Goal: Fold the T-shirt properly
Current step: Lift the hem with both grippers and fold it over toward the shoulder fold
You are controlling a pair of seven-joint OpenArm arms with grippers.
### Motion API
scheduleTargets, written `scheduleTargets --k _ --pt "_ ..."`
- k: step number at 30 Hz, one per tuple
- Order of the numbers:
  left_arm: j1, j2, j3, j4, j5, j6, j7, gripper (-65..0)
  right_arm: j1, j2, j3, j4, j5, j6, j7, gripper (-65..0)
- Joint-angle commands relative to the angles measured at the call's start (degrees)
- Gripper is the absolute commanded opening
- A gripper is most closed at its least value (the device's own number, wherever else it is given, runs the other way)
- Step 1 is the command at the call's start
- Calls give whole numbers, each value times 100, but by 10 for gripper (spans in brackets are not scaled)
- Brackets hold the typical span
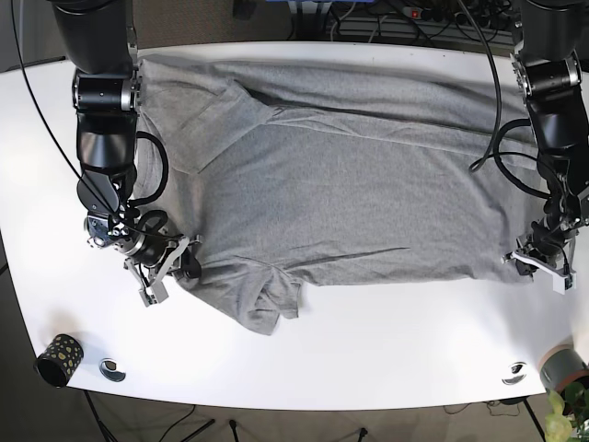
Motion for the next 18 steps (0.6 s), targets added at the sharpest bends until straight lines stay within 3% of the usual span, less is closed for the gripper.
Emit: scheduleTargets --k 1,8,18 --pt "-41 -139 -33 419 -355 -34 10 -649 176 136 85 317 122 47 -59 -621" --pt "451 -147 -174 1237 -698 -34 265 -650 -237 198 797 1398 86 47 -621 -621" --pt "1093 -121 -1000 2125 -698 -34 731 -650 -1248 233 815 3306 86 47 -1290 -621"
